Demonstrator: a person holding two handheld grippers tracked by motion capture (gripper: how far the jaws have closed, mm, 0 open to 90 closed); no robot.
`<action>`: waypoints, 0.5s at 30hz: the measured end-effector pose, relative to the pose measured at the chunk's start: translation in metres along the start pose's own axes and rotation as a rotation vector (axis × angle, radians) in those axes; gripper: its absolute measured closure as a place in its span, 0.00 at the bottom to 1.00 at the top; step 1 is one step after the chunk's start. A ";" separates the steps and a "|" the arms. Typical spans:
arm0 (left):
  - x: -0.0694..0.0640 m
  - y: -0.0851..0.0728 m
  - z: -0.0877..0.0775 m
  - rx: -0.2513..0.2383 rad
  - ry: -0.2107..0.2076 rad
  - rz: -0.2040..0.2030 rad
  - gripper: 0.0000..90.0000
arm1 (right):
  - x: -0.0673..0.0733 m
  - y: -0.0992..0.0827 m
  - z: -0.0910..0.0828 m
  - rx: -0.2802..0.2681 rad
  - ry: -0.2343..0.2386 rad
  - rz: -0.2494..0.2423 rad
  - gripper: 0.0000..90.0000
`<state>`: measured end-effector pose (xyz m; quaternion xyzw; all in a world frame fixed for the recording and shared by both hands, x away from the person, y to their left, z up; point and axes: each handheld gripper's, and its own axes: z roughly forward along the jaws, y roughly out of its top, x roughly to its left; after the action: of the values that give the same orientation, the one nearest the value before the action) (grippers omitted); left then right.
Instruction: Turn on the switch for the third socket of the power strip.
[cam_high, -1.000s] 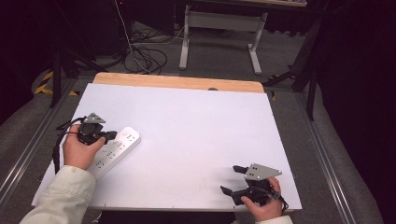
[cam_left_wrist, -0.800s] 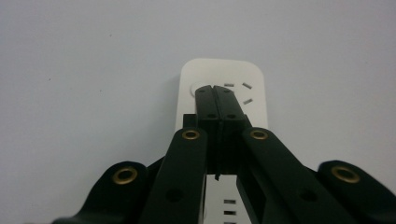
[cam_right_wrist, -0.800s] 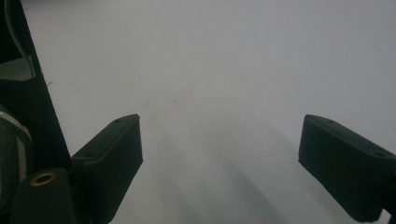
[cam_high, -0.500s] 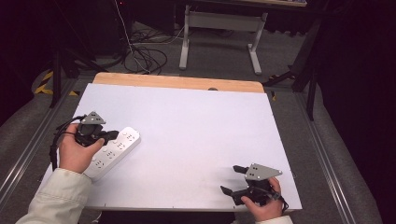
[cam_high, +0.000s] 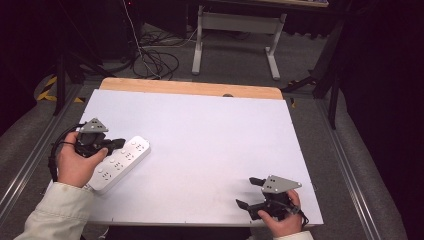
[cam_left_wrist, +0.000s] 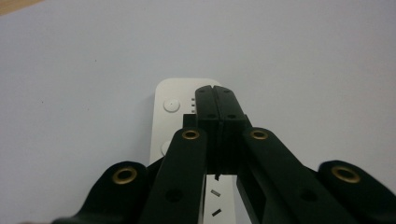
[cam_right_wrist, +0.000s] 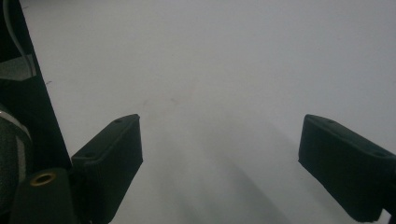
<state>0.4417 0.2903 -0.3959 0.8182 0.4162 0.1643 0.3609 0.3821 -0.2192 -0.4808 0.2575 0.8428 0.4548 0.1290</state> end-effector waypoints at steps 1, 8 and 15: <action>-0.001 0.000 -0.001 -0.003 0.002 -0.002 1.00 | 0.000 0.000 0.000 0.000 0.000 0.000 0.15; -0.005 0.003 -0.009 -0.044 -0.011 -0.018 0.76 | 0.000 0.000 0.000 0.000 -0.001 0.001 0.15; -0.018 0.005 -0.020 -0.125 -0.020 0.013 0.49 | 0.000 0.000 -0.001 -0.004 -0.004 0.002 0.15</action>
<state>0.4227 0.2832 -0.3776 0.7984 0.3964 0.1842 0.4141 0.3818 -0.2200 -0.4807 0.2591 0.8413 0.4560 0.1307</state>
